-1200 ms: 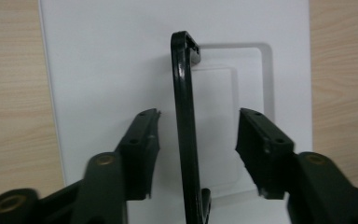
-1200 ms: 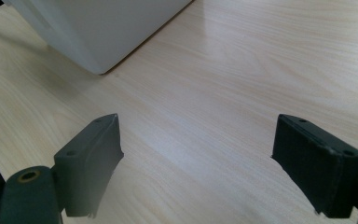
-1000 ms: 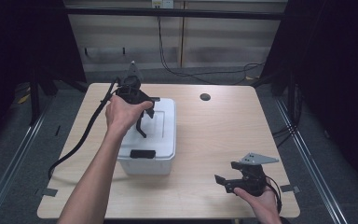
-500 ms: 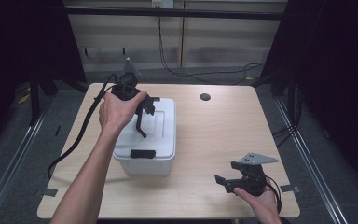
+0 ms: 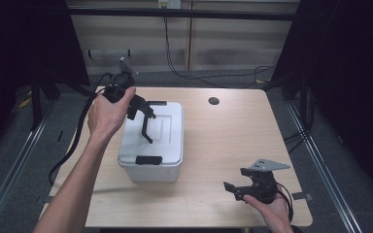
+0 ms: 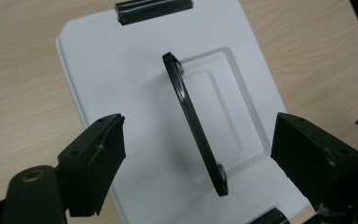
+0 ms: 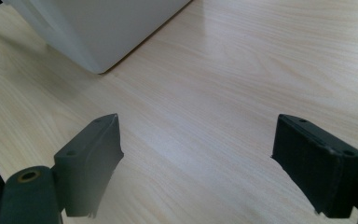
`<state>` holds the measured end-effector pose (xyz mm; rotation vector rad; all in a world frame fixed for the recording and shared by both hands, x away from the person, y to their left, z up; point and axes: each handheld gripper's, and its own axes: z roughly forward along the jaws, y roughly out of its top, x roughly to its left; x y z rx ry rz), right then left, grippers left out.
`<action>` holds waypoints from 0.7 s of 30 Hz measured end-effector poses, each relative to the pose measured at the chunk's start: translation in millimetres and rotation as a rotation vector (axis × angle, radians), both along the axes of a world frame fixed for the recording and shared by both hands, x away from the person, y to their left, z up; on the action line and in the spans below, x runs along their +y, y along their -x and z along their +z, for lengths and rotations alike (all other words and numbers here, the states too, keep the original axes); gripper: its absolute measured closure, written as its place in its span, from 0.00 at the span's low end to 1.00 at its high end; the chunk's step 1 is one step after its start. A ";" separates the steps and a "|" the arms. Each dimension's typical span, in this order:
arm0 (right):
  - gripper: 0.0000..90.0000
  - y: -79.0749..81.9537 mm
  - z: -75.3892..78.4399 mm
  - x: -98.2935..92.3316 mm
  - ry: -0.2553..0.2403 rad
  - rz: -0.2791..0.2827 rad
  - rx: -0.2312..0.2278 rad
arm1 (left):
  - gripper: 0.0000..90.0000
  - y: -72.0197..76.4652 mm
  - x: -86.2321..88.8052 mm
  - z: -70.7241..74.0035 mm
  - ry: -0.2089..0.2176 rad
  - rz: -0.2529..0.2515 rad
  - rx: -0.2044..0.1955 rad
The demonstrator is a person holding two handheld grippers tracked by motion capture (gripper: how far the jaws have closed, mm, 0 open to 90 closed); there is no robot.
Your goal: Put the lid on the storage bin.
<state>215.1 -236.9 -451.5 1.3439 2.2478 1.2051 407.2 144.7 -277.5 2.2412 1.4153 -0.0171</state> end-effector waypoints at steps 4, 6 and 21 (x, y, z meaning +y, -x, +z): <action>0.16 -0.2 -0.1 -0.1 0.000 0.000 0.000 | 0.20 0.9 16.4 -5.5 0.002 -0.005 -0.013; 0.16 -0.3 -0.1 -0.2 0.000 -0.001 0.000 | 0.20 2.0 22.0 -7.1 0.006 -0.005 -0.023; 0.16 -0.5 -0.2 -0.4 -0.001 -0.009 -0.001 | 0.20 18.5 66.0 -18.2 0.099 -0.064 -0.131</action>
